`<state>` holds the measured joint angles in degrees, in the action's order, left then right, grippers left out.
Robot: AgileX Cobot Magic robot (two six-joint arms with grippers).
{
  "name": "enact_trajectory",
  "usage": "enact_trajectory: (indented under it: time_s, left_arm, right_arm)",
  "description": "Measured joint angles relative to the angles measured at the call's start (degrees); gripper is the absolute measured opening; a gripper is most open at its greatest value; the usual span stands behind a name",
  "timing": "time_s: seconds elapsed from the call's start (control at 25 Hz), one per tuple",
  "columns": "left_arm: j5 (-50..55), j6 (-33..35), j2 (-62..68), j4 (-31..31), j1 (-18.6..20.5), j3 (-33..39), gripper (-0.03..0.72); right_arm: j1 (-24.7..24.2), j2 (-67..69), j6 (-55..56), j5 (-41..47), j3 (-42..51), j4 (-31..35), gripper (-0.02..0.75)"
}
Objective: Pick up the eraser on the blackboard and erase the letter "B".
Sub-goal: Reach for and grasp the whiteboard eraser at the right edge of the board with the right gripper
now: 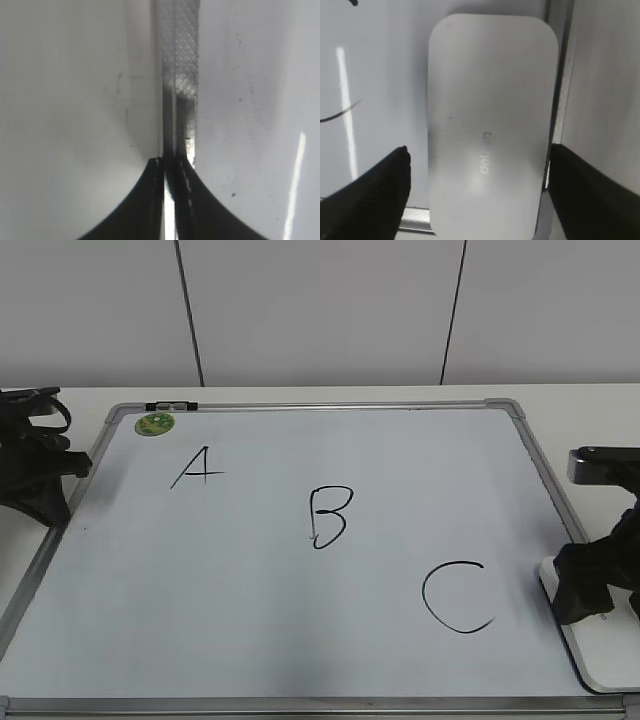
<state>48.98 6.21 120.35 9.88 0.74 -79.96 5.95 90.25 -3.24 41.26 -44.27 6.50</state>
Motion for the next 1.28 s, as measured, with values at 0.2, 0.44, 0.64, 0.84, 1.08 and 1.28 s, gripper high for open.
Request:
enact_trajectory:
  time_s: [0.2, 0.44, 0.64, 0.84, 1.08, 1.28]
  left_arm:
    - [0.0, 0.0, 0.0, 0.0, 0.0, 0.0, 0.011]
    - [0.0, 0.0, 0.0, 0.0, 0.0, 0.0, 0.011]
    - [0.0, 0.0, 0.0, 0.0, 0.0, 0.0, 0.011]
    - [0.0, 0.0, 0.0, 0.0, 0.0, 0.0, 0.011]
    - [0.0, 0.0, 0.0, 0.0, 0.0, 0.0, 0.011]
    - [0.0, 0.0, 0.0, 0.0, 0.0, 0.0, 0.01]
  right_arm:
    - [0.0, 2.0, 0.8, -1.9, 0.0, -0.1, 0.658]
    - [0.0, 4.8, 1.0, -2.3, 0.0, -0.1, 0.657]
    - [0.0, 4.9, 1.0, -2.3, 0.0, -0.1, 0.6]
    - [0.0, 4.9, 1.3, -2.3, 0.0, -0.4, 0.552]
    - [0.0, 4.1, 1.5, -2.3, 0.0, -0.5, 0.55]
    - [0.0, -1.4, 1.7, -2.2, 0.0, -0.5, 0.55]
